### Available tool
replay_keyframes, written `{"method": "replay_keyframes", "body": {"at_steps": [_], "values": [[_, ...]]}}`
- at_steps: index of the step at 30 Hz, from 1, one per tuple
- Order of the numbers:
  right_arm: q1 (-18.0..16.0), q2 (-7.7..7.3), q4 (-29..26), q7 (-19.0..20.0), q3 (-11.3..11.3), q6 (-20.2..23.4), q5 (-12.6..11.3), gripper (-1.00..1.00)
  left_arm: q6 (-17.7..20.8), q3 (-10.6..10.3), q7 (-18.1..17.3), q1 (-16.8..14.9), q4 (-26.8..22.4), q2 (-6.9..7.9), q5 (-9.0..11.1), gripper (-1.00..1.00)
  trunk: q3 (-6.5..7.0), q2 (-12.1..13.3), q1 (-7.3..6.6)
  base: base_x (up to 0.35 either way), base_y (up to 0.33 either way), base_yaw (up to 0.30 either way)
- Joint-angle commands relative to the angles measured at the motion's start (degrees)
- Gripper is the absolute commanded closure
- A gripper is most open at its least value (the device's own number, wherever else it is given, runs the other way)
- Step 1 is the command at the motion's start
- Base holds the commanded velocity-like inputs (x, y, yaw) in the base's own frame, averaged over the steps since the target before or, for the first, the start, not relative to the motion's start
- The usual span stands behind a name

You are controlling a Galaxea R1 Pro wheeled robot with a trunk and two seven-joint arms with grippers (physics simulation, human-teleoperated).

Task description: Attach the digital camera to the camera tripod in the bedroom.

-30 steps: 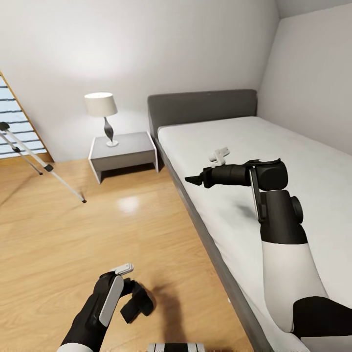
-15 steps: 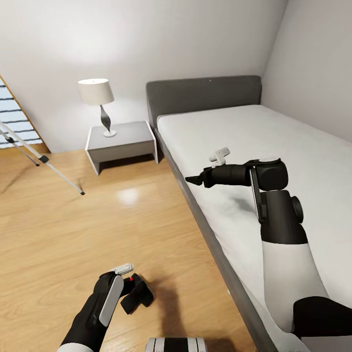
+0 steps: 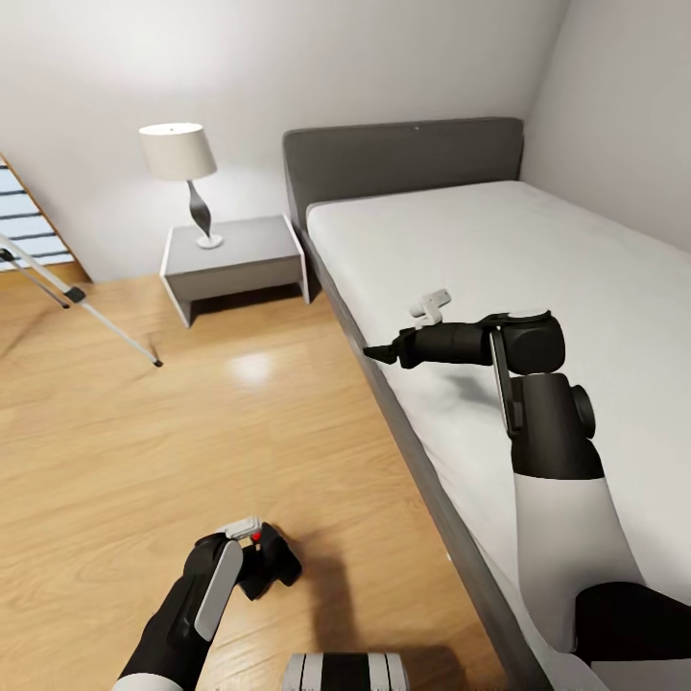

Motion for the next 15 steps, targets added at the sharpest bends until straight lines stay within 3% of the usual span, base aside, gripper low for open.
{"method": "replay_keyframes", "body": {"at_steps": [1,8,15], "values": [[-0.05,0.03,-0.06,0.57,-0.01,0.29,0.57,-1.0,0.1,0.08,0.49,-0.02,-0.07,-0.04,0.6,-1.0,-0.27,-0.04,0.01,0.0,0.0,0.0],[-0.05,0.15,-0.08,0.2,0.06,0.29,0.58,-1.0,0.1,0.08,0.49,-0.02,-0.07,-0.04,0.6,-1.0,-1.82,-0.13,0.19,0.0,0.0,0.0],[-0.05,0.28,-0.28,-0.67,0.09,0.29,0.58,-1.0,0.1,0.08,0.49,-0.02,-0.18,-0.08,0.6,-1.0,-1.82,-0.13,0.19,0.0,0.0,0.0]]}}
